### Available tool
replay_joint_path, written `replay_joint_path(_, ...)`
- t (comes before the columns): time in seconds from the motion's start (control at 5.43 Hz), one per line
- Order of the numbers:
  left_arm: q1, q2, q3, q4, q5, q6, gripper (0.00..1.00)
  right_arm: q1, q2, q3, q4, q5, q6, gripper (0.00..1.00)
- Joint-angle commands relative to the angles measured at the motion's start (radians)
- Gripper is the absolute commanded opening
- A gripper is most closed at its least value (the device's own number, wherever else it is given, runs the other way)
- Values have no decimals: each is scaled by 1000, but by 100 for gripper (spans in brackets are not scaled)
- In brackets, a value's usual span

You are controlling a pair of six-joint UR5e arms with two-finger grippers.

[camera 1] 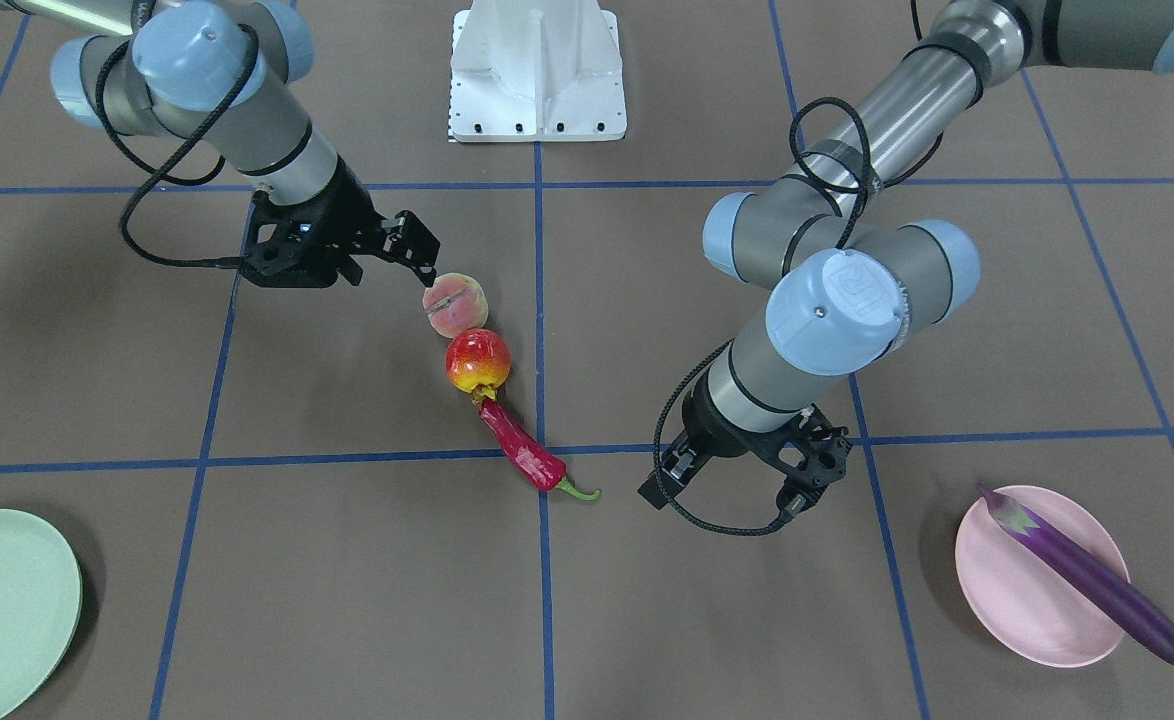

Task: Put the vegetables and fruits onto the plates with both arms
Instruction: 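Release the eggplant with the left gripper while the right gripper reaches toward the peach, then grasp the peach with the right gripper while the left lowers to the chili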

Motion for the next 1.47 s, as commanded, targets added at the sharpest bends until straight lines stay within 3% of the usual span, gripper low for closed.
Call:
replay_joint_path(0.0, 9, -4, 0, 6, 2, -5, 100, -52, 36, -47, 0, -47, -2, 100)
replay_joint_path(0.55, 10, -3, -2, 6, 2, -5, 100, -72, 44, -89, 0, -47, -5, 100)
replay_joint_path(0.92, 10, 3, 0, 6, 2, -4, 100, -77, 50, -182, 146, -47, 7, 100)
replay_joint_path(1.29, 12, 3, 0, 6, 2, -4, 100, -77, 52, -195, 161, -47, 9, 100)
